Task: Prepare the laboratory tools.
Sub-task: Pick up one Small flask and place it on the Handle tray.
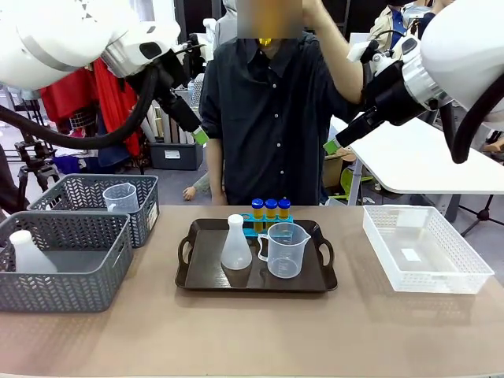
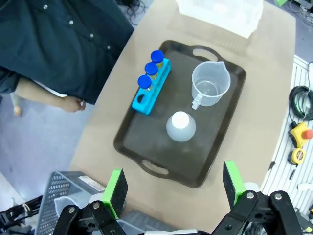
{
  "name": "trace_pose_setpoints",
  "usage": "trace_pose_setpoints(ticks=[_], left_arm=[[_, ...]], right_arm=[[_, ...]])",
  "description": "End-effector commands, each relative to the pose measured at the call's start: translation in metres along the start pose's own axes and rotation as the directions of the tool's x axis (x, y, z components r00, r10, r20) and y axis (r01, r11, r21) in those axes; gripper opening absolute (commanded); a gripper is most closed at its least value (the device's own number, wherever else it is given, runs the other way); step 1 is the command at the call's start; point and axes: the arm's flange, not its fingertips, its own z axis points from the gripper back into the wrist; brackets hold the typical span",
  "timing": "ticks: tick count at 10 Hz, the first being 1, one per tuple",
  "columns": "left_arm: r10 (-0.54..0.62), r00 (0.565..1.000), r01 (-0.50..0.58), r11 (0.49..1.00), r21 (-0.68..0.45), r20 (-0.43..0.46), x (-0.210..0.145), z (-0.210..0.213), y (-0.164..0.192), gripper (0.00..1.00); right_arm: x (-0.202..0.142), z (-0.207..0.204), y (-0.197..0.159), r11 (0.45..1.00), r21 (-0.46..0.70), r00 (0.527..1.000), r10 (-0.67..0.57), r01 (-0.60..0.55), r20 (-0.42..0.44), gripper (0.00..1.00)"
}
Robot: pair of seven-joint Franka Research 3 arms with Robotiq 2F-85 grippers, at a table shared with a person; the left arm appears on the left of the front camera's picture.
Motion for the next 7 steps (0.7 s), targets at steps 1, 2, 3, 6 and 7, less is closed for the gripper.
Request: trace_pose_setpoints(ticks=[1,2,3,6,7], left_arm=[[-0.028,0.998,0.028,1.000,0.010,0.056,-0.015,0.002,-0.003,1.00],[-0.033,0.998,0.033,0.999,0.016,0.050,-0.016,0.002,-0.006,1.00],[-0.017,1.000,0.016,0.999,0.044,0.026,-0.016,0.002,-0.007,1.00],[-0.007,1.000,0.006,1.000,0.017,0.014,-0.004,0.003,-0.001,1.00],[-0.007,1.000,0.006,1.000,0.017,0.014,-0.004,0.003,-0.001,1.00]], right_arm=[[0.001,0.001,-0.001,1.000,0.004,1.000,0.002,-0.002,0.005,1.00],[0.001,0.001,-0.001,1.000,0.004,1.000,0.002,-0.002,0.005,1.00],[0.001,0.001,-0.001,1.000,0.004,1.000,0.002,-0.002,0.005,1.00],[0.001,0.001,-0.001,1.000,0.004,1.000,0.002,-0.002,0.005,1.00],[0.001,0.001,-0.001,1.000,0.004,1.000,0.002,-0.002,0.005,1.00]])
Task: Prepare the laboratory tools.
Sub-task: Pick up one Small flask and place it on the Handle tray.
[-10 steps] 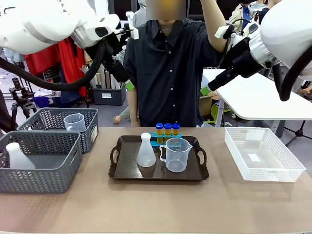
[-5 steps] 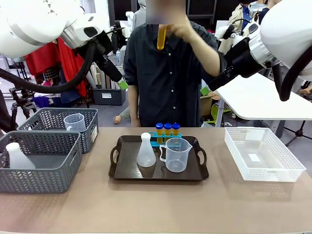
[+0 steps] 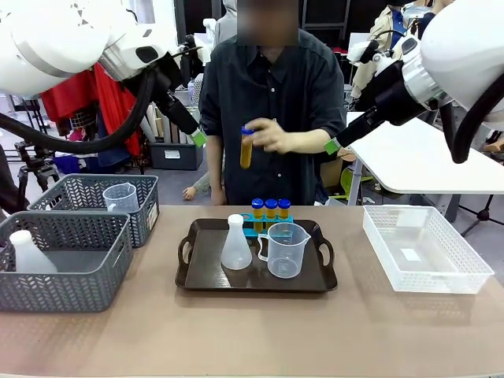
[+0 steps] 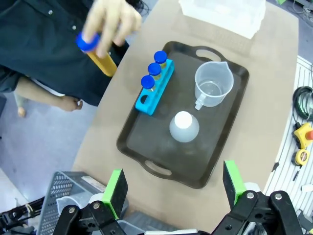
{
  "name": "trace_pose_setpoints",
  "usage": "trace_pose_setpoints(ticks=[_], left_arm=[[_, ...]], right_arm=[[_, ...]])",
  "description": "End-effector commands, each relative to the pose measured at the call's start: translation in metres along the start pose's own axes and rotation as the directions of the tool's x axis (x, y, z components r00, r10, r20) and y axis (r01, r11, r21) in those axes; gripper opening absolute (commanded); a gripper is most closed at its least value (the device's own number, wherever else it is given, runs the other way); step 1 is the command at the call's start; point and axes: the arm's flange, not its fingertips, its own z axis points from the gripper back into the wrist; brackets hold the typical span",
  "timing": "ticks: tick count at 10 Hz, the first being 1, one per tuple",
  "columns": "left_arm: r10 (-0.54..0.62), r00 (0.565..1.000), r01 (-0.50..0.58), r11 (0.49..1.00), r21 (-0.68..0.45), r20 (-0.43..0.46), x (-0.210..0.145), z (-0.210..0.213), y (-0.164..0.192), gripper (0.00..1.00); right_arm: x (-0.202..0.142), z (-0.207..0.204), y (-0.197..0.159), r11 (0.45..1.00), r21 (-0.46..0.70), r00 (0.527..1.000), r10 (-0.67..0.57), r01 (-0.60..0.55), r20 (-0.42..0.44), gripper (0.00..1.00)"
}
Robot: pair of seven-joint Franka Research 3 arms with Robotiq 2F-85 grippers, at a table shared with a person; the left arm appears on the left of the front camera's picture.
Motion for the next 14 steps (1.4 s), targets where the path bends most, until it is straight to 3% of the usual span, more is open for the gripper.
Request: trace_pose_setpoints(ticks=[1,14], left_arm=[[0.002,1.000,-0.002,1.000,-0.002,0.000,0.0009,0.0033,0.0022,1.00],[0.002,1.000,-0.002,1.000,-0.002,0.000,0.0009,0.0033,0.0022,1.00]], right_arm=[[0.0005,0.0007,-0.0009,1.000,0.005,1.000,0.002,-0.002,0.005,1.00],[0.0005,0.0007,-0.0009,1.000,0.005,1.000,0.002,-0.002,0.005,1.00]])
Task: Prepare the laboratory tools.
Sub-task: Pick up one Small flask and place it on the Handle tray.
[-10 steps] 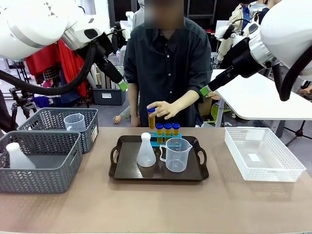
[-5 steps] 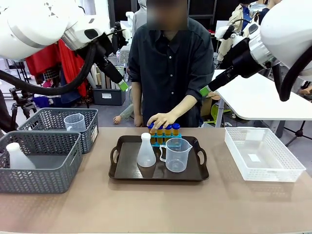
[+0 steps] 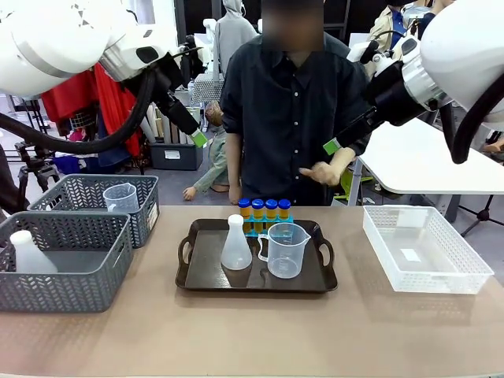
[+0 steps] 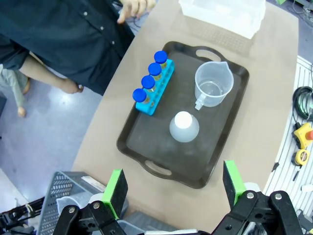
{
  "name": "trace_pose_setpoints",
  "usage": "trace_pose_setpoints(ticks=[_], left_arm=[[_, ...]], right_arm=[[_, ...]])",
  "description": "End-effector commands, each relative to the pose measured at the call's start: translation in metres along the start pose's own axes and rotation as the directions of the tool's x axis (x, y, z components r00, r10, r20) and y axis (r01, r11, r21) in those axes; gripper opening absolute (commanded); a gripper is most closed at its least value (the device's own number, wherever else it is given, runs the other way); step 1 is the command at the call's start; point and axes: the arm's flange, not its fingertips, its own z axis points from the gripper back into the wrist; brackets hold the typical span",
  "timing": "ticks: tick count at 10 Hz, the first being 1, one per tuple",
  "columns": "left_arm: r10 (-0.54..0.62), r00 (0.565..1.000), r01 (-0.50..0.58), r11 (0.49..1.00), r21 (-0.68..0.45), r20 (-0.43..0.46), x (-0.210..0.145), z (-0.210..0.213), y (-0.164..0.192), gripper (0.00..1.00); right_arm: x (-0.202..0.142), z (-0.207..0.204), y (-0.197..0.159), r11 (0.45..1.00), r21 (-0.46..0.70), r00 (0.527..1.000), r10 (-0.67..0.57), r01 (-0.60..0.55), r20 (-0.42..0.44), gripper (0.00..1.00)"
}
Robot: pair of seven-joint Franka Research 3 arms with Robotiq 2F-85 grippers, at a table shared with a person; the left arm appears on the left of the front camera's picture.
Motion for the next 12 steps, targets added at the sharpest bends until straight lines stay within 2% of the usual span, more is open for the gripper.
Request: trace_pose_setpoints(ticks=[1,12], left_arm=[[0.002,1.000,-0.002,1.000,-0.002,0.000,0.0008,0.0032,0.0022,1.00],[0.002,1.000,-0.002,1.000,-0.002,0.000,0.0008,0.0032,0.0022,1.00]], right_arm=[[0.0005,0.0007,-0.0009,1.000,0.005,1.000,0.002,-0.002,0.005,1.00],[0.0005,0.0007,-0.0009,1.000,0.005,1.000,0.002,-0.002,0.005,1.00]])
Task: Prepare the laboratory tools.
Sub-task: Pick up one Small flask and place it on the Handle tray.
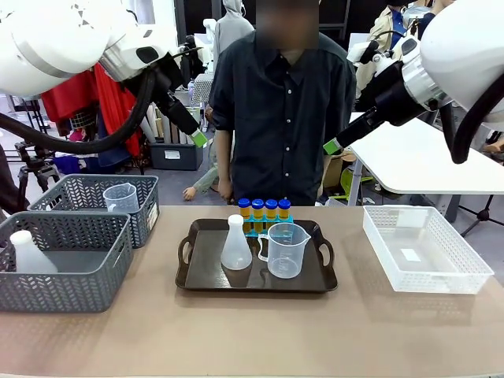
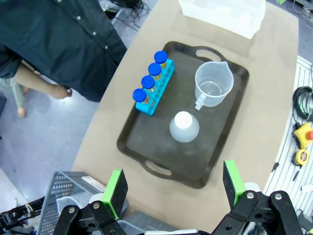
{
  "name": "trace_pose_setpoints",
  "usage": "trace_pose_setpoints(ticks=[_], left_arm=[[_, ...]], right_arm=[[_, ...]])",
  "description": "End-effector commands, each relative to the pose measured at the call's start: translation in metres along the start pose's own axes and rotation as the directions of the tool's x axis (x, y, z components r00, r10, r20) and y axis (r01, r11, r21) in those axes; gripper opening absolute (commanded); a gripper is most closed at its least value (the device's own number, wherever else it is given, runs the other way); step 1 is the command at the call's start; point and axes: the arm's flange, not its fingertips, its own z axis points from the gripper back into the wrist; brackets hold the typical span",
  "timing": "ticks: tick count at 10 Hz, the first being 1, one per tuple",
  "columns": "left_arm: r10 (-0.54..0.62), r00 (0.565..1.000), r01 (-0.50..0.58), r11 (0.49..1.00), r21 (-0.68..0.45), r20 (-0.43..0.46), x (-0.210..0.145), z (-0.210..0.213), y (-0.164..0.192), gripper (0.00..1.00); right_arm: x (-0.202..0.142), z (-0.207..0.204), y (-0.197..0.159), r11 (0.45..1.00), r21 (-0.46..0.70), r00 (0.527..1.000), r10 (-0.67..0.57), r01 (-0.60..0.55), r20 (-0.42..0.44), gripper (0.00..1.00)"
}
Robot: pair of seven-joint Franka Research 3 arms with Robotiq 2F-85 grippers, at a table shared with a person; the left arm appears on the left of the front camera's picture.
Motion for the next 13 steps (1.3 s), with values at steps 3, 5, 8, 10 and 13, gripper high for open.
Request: trace_pose_setpoints(ticks=[3,5,8,10,13], left_arm=[[0.002,1.000,-0.002,1.000,-0.002,0.000,0.0008,0.0031,0.0022,1.00],[0.002,1.000,-0.002,1.000,-0.002,0.000,0.0008,0.0031,0.0022,1.00],[0.002,1.000,-0.002,1.000,-0.002,0.000,0.0008,0.0031,0.0022,1.00],[0.002,1.000,-0.002,1.000,-0.002,0.000,0.0008,0.0031,0.0022,1.00],[0.002,1.000,-0.002,1.000,-0.002,0.000,0.0008,0.0031,0.0022,1.00]], right_arm=[[0.0005,0.0007,-0.0009,1.000,0.005,1.000,0.002,-0.002,0.005,1.00],[0.0005,0.0007,-0.0009,1.000,0.005,1.000,0.002,-0.002,0.005,1.00],[0.0005,0.0007,-0.0009,1.000,0.005,1.000,0.002,-0.002,0.005,1.00],[0.0005,0.0007,-0.0009,1.000,0.005,1.000,0.002,-0.002,0.005,1.00],[0.0005,0.0007,-0.0009,1.000,0.005,1.000,0.002,-0.002,0.005,1.00]])
